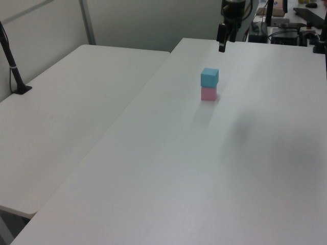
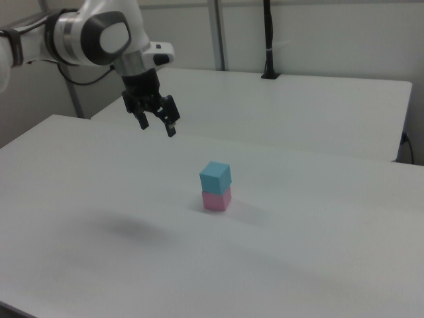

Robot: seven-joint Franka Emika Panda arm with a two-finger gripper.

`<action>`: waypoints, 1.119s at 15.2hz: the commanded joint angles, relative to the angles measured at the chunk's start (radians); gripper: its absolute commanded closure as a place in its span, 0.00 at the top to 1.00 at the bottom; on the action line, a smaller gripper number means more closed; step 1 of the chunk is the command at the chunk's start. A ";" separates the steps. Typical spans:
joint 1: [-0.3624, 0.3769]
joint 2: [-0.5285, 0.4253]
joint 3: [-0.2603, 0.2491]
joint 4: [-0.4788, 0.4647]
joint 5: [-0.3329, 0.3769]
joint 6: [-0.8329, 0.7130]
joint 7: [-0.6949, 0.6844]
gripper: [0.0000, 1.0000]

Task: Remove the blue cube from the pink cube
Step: 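Move the open gripper over the light-blue cube and lower it, then close the gripper on the light-blue cube atop the pink cube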

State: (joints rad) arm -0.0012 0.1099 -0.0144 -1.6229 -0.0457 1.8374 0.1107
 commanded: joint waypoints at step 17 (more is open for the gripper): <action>-0.100 0.312 -0.009 0.021 -0.064 0.421 -0.170 1.00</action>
State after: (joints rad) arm -0.1071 0.3968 -0.0163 -1.6074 -0.0669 2.2122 -0.0372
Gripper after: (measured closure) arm 0.000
